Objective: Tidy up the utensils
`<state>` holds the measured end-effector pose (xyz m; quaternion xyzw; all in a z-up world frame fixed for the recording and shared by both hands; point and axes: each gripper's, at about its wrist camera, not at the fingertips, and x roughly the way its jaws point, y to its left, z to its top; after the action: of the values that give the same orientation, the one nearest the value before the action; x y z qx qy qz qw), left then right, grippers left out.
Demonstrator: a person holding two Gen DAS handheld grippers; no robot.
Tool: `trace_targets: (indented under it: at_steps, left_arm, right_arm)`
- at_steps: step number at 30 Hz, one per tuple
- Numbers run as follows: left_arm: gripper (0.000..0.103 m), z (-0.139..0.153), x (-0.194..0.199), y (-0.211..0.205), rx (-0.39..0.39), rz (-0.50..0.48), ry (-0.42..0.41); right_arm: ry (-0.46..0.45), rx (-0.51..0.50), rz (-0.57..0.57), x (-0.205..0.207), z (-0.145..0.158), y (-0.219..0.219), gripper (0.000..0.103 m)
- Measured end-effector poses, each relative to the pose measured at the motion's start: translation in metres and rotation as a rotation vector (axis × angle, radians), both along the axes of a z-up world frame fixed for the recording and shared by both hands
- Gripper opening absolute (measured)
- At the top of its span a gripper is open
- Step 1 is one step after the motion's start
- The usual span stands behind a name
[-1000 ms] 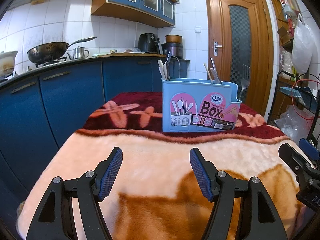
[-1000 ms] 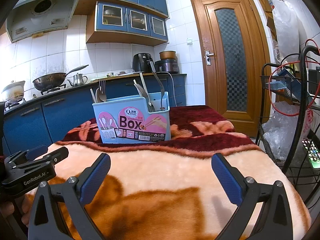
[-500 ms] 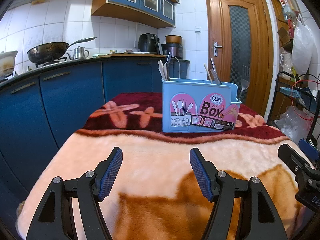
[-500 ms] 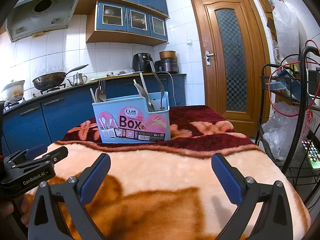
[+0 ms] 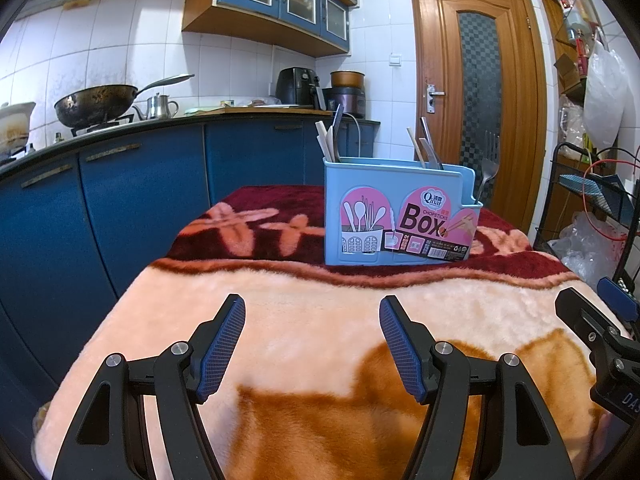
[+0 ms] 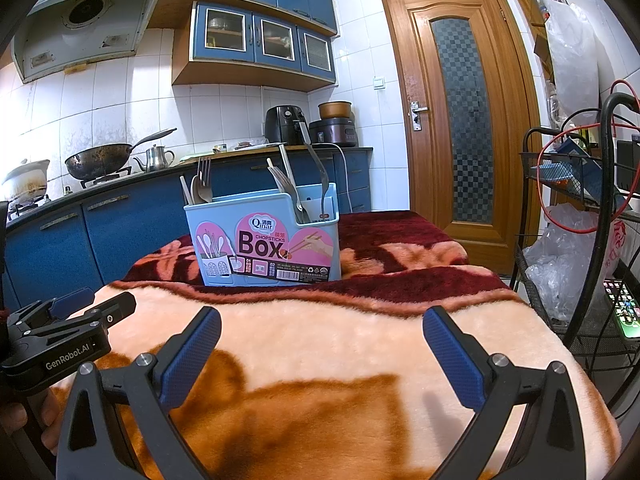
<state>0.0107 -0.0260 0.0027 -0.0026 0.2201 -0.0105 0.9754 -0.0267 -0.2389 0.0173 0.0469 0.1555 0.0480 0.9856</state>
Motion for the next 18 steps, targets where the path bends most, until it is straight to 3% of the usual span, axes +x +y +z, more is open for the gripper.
trace_targets:
  at_steps: [18]
  left_arm:
    - [0.071,-0.0002,-0.0004,-0.0006,0.000,0.000,-0.001]
  right_arm:
    - [0.001,-0.002,0.000,0.0001,-0.0001,-0.0006,0.103]
